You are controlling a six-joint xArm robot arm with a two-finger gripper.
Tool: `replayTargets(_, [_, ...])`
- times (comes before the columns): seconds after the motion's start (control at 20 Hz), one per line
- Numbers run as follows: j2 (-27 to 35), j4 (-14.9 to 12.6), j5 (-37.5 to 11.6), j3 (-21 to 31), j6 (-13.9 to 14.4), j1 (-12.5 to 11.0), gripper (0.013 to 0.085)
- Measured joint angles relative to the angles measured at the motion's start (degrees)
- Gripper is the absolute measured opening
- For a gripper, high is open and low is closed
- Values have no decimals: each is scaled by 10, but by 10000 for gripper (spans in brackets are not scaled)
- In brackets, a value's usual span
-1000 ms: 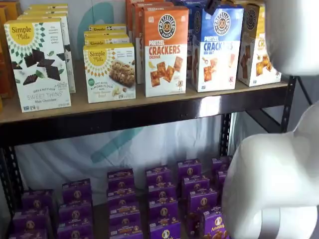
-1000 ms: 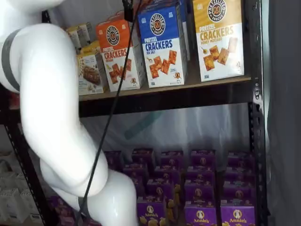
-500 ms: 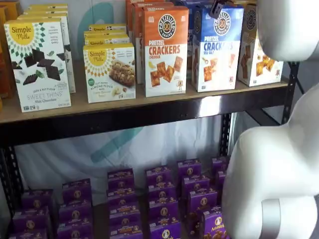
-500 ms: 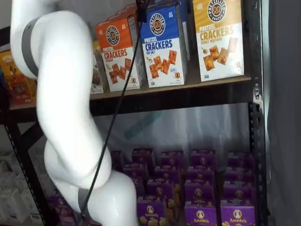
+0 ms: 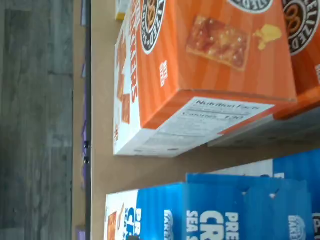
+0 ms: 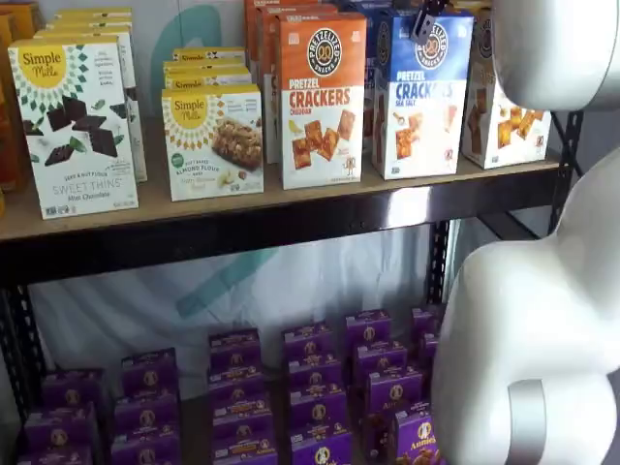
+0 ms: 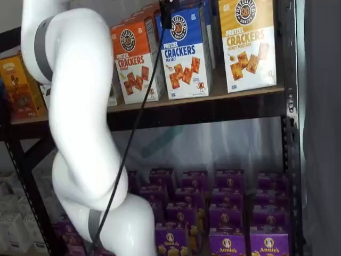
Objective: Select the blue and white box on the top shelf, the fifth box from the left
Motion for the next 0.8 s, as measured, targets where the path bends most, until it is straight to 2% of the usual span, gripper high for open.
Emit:
replayTargets(0.45, [19,-38,44,-23,4,15,850])
replayTargets(0.8, [9,-59,42,-10,9,28,850])
